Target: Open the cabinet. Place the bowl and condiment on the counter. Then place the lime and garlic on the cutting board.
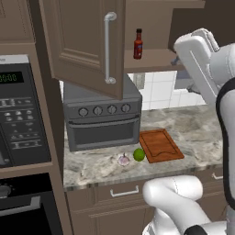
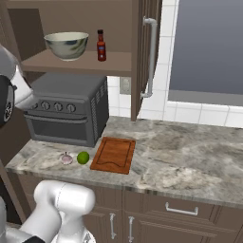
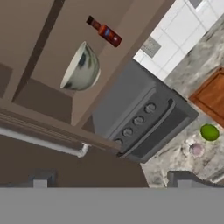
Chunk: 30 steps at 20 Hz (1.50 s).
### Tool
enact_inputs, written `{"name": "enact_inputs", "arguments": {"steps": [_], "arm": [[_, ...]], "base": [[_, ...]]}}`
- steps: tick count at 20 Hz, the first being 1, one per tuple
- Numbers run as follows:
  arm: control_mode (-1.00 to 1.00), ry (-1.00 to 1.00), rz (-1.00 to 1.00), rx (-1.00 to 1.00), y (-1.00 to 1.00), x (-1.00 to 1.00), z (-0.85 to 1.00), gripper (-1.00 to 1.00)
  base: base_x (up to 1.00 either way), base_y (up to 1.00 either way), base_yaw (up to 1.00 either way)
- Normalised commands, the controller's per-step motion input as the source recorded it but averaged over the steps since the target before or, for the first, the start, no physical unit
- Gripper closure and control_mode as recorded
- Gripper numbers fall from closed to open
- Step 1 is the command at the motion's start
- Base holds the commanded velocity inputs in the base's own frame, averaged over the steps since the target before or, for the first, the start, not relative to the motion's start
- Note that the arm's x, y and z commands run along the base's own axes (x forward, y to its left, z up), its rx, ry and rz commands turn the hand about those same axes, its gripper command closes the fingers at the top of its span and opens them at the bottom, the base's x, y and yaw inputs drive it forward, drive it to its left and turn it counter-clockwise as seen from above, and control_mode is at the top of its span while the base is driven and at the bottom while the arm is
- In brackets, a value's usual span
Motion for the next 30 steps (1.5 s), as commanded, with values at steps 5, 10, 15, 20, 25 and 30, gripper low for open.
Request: {"name": "enact_inputs", "arguments": {"steps": [5, 10, 15, 20, 25, 30], "arm": [[-1.0, -0.26, 0.0, 0.17, 0.07, 0.46, -0.04, -1.0], [-1.0, -0.24, 0.0, 0.2, 0.0, 0.67, -0.01, -1.0], [-1.0, -0.07, 0.06, 0.19, -0.02, 0.43, 0.02, -1.0], [-1.0, 0.03, 0.17, 0.12, -0.21, 0.25, 0.14, -1.0], [-1.0, 0.13, 0.16, 0.02, -0.14, 0.21, 0.14, -1.0], [-1.0, 0.12, 0.18, 0.0, 0.0, 0.29, 0.0, -1.0]], "base": [[0.0, 0.0, 0.0], [0.0, 0.0, 0.0], [0.0, 0.0, 0.0], [0.0, 0.0, 0.0], [0.0, 0.0, 0.0], [0.0, 0.0, 0.0]]}}
